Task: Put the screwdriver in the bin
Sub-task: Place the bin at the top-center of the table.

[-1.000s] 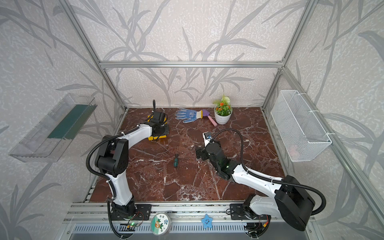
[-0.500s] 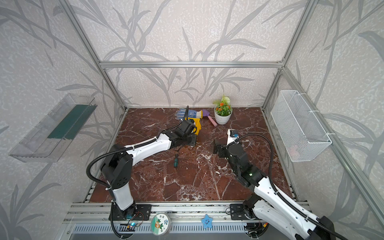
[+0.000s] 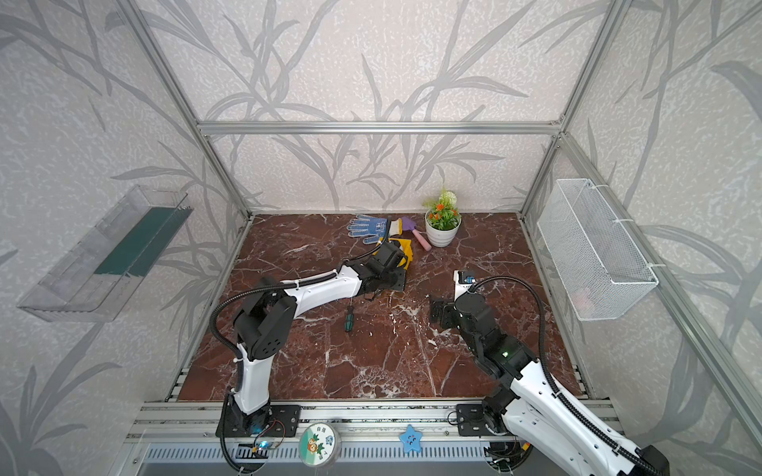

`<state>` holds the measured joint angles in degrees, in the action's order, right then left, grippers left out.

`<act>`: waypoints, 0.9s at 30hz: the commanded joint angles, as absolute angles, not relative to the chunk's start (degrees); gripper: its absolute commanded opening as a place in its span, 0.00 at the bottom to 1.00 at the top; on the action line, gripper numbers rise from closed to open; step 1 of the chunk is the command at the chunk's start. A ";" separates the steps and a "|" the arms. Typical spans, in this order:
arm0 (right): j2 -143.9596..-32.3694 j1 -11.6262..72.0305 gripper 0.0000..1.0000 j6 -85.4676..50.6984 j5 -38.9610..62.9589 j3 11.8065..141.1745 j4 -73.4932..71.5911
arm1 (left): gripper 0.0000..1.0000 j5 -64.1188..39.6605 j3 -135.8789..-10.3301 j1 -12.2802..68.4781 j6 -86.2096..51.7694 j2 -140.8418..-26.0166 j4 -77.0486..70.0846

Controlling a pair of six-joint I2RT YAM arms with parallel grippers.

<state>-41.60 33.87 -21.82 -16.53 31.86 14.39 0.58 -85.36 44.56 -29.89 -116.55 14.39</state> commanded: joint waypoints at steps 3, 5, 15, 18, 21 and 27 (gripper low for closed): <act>-42.14 28.40 0.99 -21.15 -8.97 33.94 16.84 | 0.53 -0.44 -89.20 45.29 -31.64 -118.69 13.48; -41.72 26.75 0.99 -21.89 -6.73 34.44 17.63 | 0.57 -0.22 -90.77 45.32 -31.04 -118.66 14.58; -45.15 26.30 0.99 -21.37 -6.23 37.05 19.20 | 0.99 10.30 -88.23 43.60 -21.40 -102.14 21.05; -48.96 26.60 0.99 -22.41 -3.53 38.52 17.50 | 0.99 18.54 -84.10 42.52 -21.42 -94.20 24.77; -55.32 30.40 0.99 -23.89 -4.41 40.86 15.98 | 0.99 30.94 -76.00 42.88 -25.51 -86.07 22.50; -71.13 43.95 0.99 -24.14 -9.43 48.73 13.13 | 0.99 28.62 -53.84 40.93 -27.55 -66.65 16.77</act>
